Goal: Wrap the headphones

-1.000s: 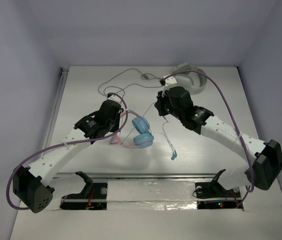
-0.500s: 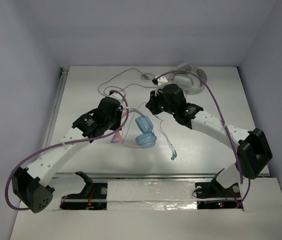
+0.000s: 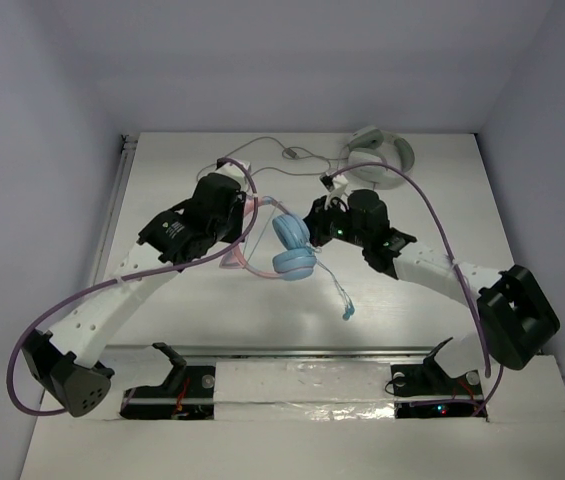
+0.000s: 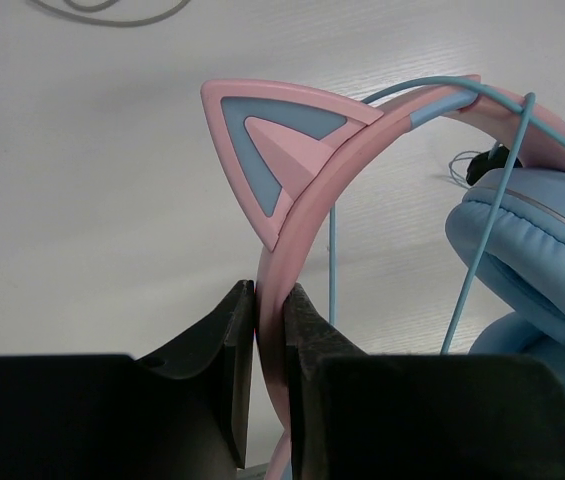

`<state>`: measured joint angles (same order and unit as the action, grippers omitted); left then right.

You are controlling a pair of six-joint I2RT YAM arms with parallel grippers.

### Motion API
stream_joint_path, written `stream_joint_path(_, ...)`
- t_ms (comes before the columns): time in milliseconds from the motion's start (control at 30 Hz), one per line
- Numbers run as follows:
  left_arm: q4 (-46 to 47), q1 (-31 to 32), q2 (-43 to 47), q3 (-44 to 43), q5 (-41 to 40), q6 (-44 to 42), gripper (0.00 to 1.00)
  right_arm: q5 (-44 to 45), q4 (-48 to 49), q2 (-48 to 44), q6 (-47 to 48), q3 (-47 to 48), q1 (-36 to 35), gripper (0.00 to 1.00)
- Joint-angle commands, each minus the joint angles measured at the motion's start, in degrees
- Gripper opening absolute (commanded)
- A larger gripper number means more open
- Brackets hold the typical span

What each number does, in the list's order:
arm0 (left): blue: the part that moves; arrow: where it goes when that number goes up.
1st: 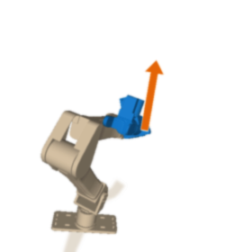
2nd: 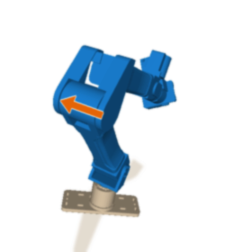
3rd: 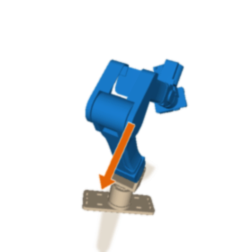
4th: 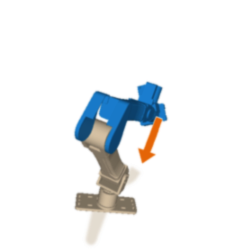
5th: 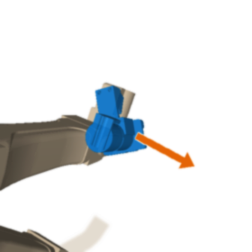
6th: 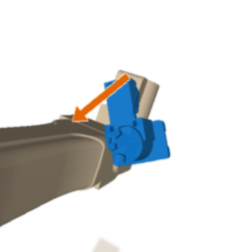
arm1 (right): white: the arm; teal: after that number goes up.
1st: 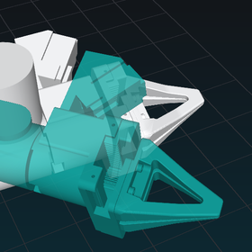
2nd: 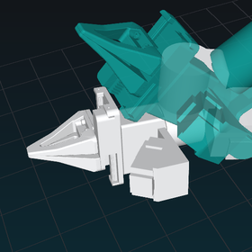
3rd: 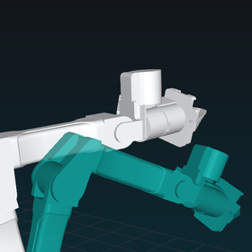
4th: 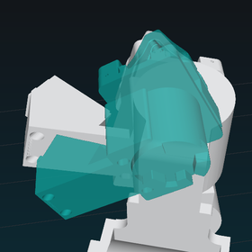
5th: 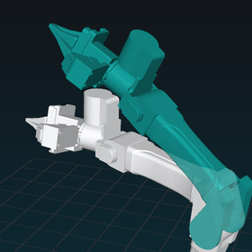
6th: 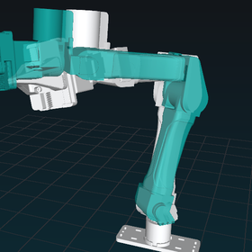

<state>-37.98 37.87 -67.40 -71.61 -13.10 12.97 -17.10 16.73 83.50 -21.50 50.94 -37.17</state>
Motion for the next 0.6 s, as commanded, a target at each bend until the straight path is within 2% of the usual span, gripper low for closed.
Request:
stream_joint_path(0,5.2,0.1,1.6,-5.0,1.0,1.2,0.00,-3.7,5.8,-1.1,-2.1,-1.9,1.0,0.00)
stream_joint_path(67,5.8,0.1,1.8,-5.7,2.5,2.1,0.00,-5.6,6.9,0.2,-2.8,-2.5,1.0,0.00)
stream_joint_path(200,7.9,0.1,1.8,-6.6,5.8,3.4,0.00,-10.4,17.4,0.8,-6.2,-5.9,1.0,0.00)
stream_joint_path(300,8.4,0.1,0.9,-7.8,8.0,4.0,0.00,-13.1,21.2,2.6,-7.9,-6.1,1.5,0.01)
stream_joint_path(567,6.4,0.1,-1.3,-12.7,7.3,4.0,0.00,-17.6,26.5,8.1,-10.2,-6.3,1.5,0.19)
